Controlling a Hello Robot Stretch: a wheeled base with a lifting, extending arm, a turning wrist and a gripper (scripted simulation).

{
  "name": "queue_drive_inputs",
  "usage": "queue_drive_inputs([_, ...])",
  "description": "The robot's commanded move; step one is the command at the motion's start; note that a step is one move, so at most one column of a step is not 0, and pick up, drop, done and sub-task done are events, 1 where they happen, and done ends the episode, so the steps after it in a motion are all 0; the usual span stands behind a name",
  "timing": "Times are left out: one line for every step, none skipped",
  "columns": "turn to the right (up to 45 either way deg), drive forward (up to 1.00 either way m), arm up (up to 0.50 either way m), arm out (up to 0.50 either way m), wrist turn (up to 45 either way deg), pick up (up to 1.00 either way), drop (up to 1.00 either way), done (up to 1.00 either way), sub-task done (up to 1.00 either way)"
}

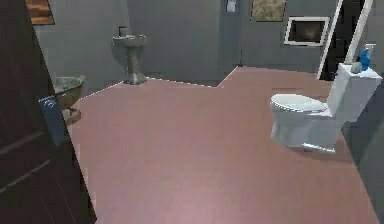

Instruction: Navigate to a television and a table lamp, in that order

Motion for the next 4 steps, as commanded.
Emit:
queue_drive_inputs([6.0, 0.00, 0.00, 0.00, 0.0, 0.00, 0.00, 0.00, 0.00])
queue_drive_inputs([0.0, 0.25, 0.00, 0.00, 0.0, 0.00, 0.00, 0.00, 0.00])
queue_drive_inputs([0.0, 1.00, 0.00, 0.00, 0.0, 0.00, 0.00, 0.00, 0.00])
queue_drive_inputs([3.0, 0.00, 0.00, 0.00, 0.0, 0.00, 0.00, 0.00, 0.00])
